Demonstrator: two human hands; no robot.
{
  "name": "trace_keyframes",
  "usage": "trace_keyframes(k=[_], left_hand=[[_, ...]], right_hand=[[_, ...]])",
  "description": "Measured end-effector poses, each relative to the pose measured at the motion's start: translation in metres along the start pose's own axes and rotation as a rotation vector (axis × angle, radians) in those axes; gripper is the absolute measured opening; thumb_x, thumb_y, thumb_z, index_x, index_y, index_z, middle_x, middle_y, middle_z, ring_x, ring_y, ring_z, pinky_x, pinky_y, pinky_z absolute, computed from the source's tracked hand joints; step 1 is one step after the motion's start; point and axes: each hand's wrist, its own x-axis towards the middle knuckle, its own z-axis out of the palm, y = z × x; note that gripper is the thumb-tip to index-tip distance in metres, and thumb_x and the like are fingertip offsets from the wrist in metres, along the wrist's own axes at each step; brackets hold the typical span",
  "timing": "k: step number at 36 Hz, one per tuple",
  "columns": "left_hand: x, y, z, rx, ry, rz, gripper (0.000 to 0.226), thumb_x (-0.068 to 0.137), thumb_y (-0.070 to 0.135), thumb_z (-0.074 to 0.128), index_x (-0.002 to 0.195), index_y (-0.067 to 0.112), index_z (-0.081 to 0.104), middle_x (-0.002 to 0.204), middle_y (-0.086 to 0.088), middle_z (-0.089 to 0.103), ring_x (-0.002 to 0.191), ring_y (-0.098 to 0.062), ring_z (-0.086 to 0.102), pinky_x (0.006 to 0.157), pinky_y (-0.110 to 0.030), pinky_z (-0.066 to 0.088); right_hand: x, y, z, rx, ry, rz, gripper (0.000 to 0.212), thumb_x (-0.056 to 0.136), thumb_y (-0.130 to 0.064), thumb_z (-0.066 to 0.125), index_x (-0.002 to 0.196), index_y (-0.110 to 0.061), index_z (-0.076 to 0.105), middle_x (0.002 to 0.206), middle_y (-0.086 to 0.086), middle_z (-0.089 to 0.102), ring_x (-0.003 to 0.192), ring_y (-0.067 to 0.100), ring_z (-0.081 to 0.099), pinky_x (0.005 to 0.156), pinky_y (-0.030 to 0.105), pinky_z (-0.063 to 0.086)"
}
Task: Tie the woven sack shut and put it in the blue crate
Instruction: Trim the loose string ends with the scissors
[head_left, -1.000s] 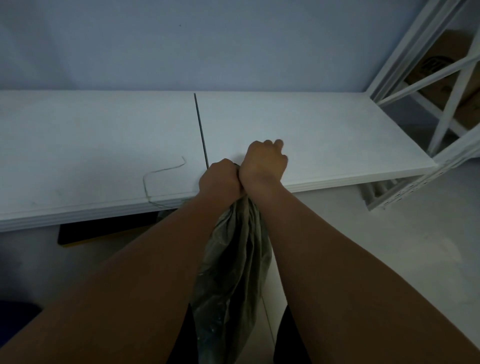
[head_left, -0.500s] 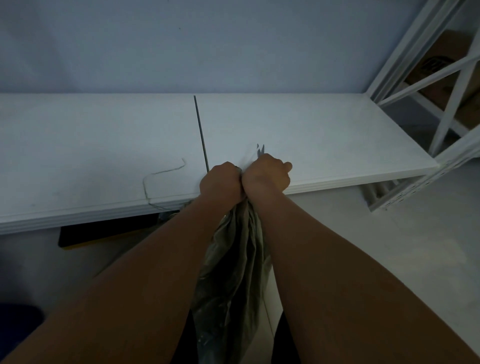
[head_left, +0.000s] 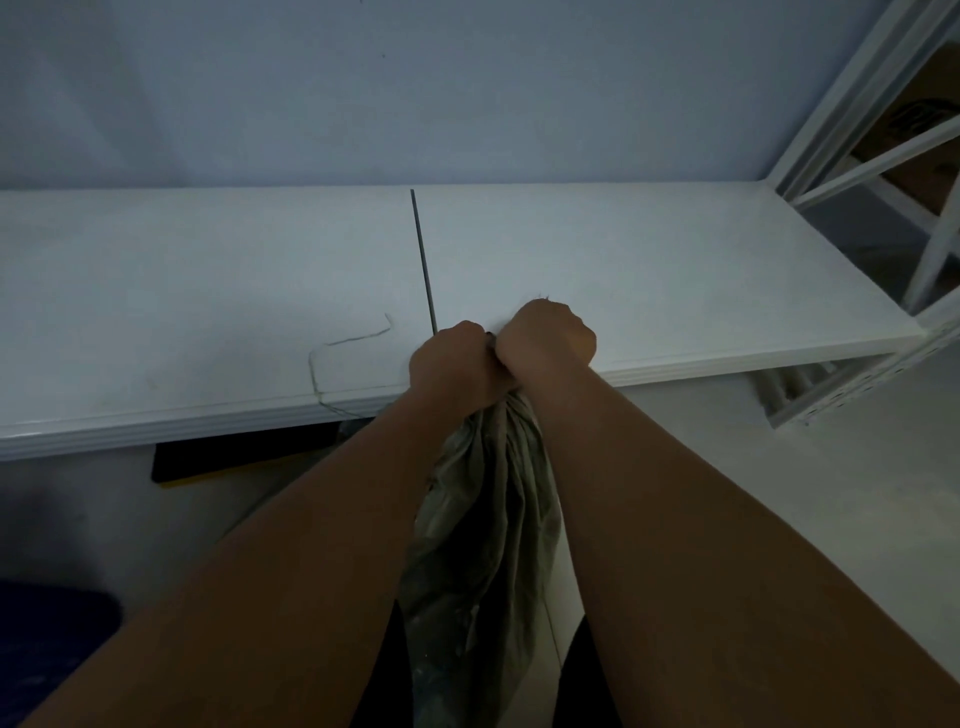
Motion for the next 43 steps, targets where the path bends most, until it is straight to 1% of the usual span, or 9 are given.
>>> trace_keyframes(k=[7, 13, 18, 24, 27, 31, 35, 38, 43], left_hand=[[-0.009, -0.009, -0.001, 0.037, 0.055, 0.079, 0.024, 0.084, 0.034, 0.060, 0.074, 0.017, 0.048, 0.089, -0.001, 0.061, 0.094, -0.027, 0.063, 0.075, -0.031, 0.046], [-0.020, -0.018, -0.008, -0.070, 0.057, 0.085, 0.029, 0.074, 0.041, 0.044, 0.080, 0.013, 0.050, 0.087, -0.001, 0.051, 0.087, -0.024, 0.056, 0.070, -0.029, 0.036], [-0.032, -0.035, -0.035, -0.313, 0.166, -0.073, 0.022, 0.085, 0.019, 0.054, 0.067, 0.016, 0.043, 0.071, 0.009, 0.042, 0.080, -0.019, 0.052, 0.070, -0.023, 0.032], [-0.063, -0.054, -0.097, -0.554, 0.261, -0.143, 0.017, 0.076, 0.027, 0.061, 0.076, 0.012, 0.054, 0.083, -0.007, 0.063, 0.075, -0.019, 0.056, 0.067, -0.027, 0.044], [-0.083, -0.063, -0.126, -0.545, 0.350, -0.149, 0.006, 0.080, 0.014, 0.060, 0.081, 0.012, 0.055, 0.083, -0.003, 0.061, 0.073, -0.015, 0.055, 0.058, -0.024, 0.039], [-0.113, -0.068, -0.161, -0.480, 0.423, -0.107, 0.012, 0.076, 0.011, 0.060, 0.086, 0.012, 0.054, 0.091, 0.001, 0.061, 0.081, -0.015, 0.055, 0.057, -0.017, 0.035], [-0.138, -0.077, -0.183, -0.452, 0.366, -0.114, 0.026, 0.066, 0.024, 0.053, 0.089, 0.013, 0.054, 0.094, 0.002, 0.062, 0.088, -0.015, 0.059, 0.065, -0.021, 0.043], [-0.151, -0.084, -0.192, -0.329, 0.269, -0.136, 0.013, 0.057, 0.028, 0.044, 0.063, 0.017, 0.044, 0.072, 0.002, 0.054, 0.071, -0.017, 0.057, 0.054, -0.023, 0.035], [-0.161, -0.092, -0.193, -0.282, 0.265, -0.186, 0.014, 0.062, 0.027, 0.058, 0.064, 0.015, 0.053, 0.071, 0.000, 0.060, 0.066, -0.017, 0.060, 0.052, -0.021, 0.037]], right_hand=[[-0.009, 0.003, 0.003, 0.177, -0.017, 0.037, 0.032, 0.093, -0.016, 0.053, 0.124, -0.010, 0.060, 0.120, 0.005, 0.065, 0.109, 0.023, 0.063, 0.070, 0.028, 0.040], [-0.024, -0.010, 0.012, 0.511, -0.051, 0.143, 0.033, 0.089, -0.020, 0.062, 0.118, -0.006, 0.060, 0.091, 0.003, 0.061, 0.070, 0.017, 0.057, 0.041, 0.024, 0.025], [-0.052, -0.041, 0.006, 0.791, -0.070, 0.167, 0.036, 0.084, -0.017, 0.066, 0.117, -0.003, 0.060, 0.101, 0.008, 0.068, 0.081, 0.022, 0.068, 0.050, 0.023, 0.043], [-0.094, -0.079, -0.008, 1.059, -0.124, 0.208, 0.041, 0.081, -0.027, 0.073, 0.115, -0.006, 0.061, 0.106, 0.011, 0.071, 0.091, 0.028, 0.071, 0.067, 0.030, 0.055], [-0.116, -0.090, -0.016, 1.145, -0.162, 0.162, 0.044, 0.074, -0.024, 0.077, 0.112, -0.007, 0.064, 0.101, 0.009, 0.072, 0.085, 0.026, 0.071, 0.060, 0.027, 0.053], [-0.148, -0.097, -0.024, 1.319, -0.270, 0.125, 0.038, 0.062, -0.014, 0.083, 0.097, -0.004, 0.070, 0.080, 0.010, 0.074, 0.070, 0.025, 0.073, 0.076, 0.038, 0.062], [-0.173, -0.099, -0.024, 1.489, -0.454, 0.094, 0.012, 0.077, 0.001, 0.075, 0.087, 0.002, 0.068, 0.061, 0.011, 0.067, 0.044, 0.016, 0.062, 0.050, 0.024, 0.054], [-0.180, -0.093, -0.021, 1.569, -0.597, 0.074, 0.013, 0.087, 0.000, 0.070, 0.099, 0.005, 0.066, 0.077, 0.013, 0.063, 0.059, 0.016, 0.063, 0.046, 0.022, 0.054], [-0.196, -0.069, -0.031, 1.537, -0.724, -0.003, 0.008, 0.092, -0.001, 0.064, 0.097, 0.004, 0.067, 0.081, 0.012, 0.056, 0.066, 0.016, 0.049, 0.067, 0.035, 0.063]])
